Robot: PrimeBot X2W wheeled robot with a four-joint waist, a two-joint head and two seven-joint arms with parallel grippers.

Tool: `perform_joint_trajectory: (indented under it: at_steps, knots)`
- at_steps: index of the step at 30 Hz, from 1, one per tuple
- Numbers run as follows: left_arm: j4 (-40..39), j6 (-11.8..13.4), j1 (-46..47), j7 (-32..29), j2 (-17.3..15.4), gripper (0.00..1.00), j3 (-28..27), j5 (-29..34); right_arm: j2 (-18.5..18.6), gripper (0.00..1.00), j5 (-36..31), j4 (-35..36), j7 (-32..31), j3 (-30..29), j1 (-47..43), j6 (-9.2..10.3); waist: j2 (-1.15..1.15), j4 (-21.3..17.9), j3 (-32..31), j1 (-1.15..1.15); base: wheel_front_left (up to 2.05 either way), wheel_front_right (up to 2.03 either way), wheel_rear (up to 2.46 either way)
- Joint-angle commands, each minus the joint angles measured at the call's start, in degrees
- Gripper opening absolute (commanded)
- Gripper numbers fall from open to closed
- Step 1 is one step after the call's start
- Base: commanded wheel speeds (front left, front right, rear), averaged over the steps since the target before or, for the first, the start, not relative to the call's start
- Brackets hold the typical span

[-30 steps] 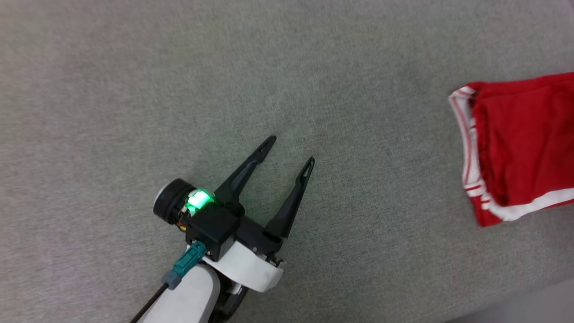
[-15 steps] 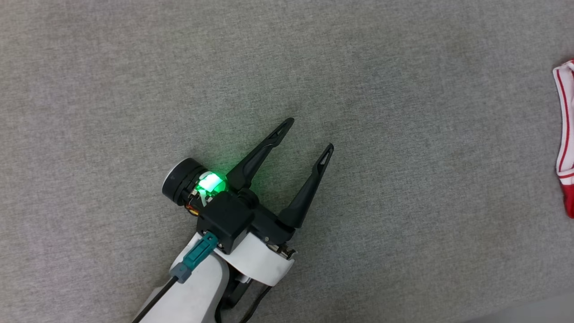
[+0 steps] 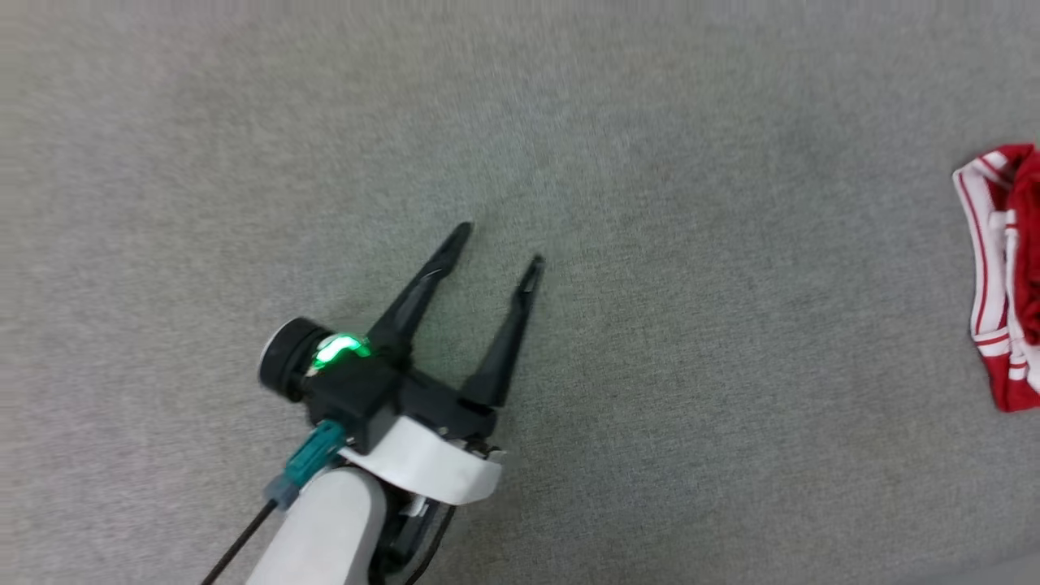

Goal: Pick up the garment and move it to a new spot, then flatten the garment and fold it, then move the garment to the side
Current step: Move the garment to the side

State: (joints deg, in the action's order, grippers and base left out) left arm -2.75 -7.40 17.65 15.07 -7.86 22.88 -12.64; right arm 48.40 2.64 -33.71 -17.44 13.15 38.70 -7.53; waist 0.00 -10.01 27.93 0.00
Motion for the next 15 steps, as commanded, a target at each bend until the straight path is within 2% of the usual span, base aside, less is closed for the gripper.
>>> perform_joint_trajectory:
  at_steps: [1,5,8,15]
  knots:
    - [-0.1,-0.1,-1.9,0.1,0.5,1.00,-1.8,0.0,-1.2,1.00,0.9,2.2,0.3,-0.3,-1.1,0.09,0.00,1.6,-5.6,0.00,0.00,0.00,0.00]
    - [-0.2,-0.1,-4.2,0.1,0.9,1.00,-4.9,0.1,-3.2,1.00,1.7,7.6,1.3,-1.0,-1.9,0.09,0.00,2.9,-9.5,0.00,0.00,0.00,0.00]
    - [-0.5,-0.1,-7.0,0.1,1.2,1.00,-8.3,0.5,-6.4,1.00,2.2,13.9,3.0,-2.9,-3.8,0.07,0.00,3.7,-12.9,0.00,0.00,0.00,0.00]
    - [-1.8,-0.1,-12.2,0.1,2.2,1.00,-15.2,1.7,-17.7,1.00,3.8,27.0,7.7,-9.0,-12.8,0.07,0.00,6.1,-18.4,0.00,0.00,0.00,0.00]
